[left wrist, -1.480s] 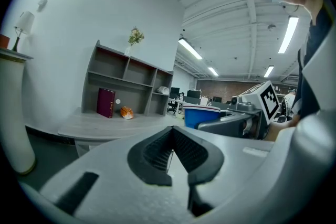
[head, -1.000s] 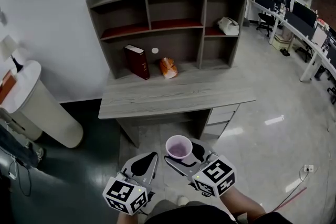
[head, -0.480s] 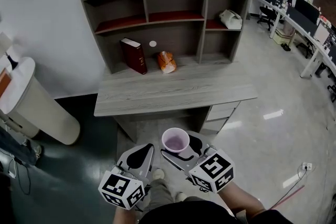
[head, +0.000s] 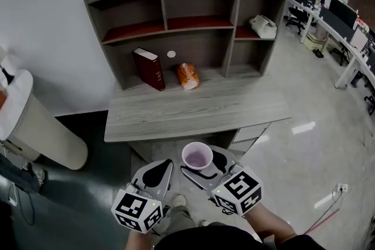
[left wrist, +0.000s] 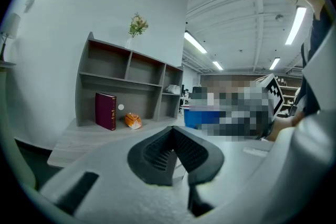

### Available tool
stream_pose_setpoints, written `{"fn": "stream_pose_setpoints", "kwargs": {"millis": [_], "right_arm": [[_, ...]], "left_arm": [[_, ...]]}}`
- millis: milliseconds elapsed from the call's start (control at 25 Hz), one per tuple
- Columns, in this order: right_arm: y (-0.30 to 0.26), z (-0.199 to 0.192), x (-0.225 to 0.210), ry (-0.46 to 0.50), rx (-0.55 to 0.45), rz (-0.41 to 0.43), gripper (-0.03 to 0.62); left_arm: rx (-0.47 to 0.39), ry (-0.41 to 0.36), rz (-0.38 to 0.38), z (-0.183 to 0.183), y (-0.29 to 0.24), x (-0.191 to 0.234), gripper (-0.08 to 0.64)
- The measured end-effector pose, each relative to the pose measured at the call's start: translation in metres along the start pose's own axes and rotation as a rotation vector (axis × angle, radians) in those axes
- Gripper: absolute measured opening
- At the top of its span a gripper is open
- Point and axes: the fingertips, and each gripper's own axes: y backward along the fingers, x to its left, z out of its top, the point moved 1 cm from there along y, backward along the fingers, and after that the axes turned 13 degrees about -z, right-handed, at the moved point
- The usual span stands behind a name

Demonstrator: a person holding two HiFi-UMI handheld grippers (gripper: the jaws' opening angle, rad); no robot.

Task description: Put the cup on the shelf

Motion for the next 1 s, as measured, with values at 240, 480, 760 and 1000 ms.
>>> {"fn": "stream_pose_setpoints", "kwargs": {"millis": [240,480,760,1000], "right_arm": [[-0.041,0.017,-0.006,0.006,0.008,-0.005,0.311],[-0.079,0.034,-0.01,0.009,0.013,-0.025,0.311],[-0.124,0.053,-0.01,0.017,0.01,-0.03,0.311],[-0.159,0.065,-0.007,0.021,0.011,-0.039,0.311]], "left_arm": [[0.004,0.003,-0.011,0.014,-0.006,0.042,-0.006],[0.004,0.001,-0.027,0.027,-0.008,0.08,-0.006],[0.015,-0.006,-0.03,0.036,-0.006,0.127,-0.006],[0.025,-0.023,-0.04,0.041,0.0,0.157,-0.006]]}}
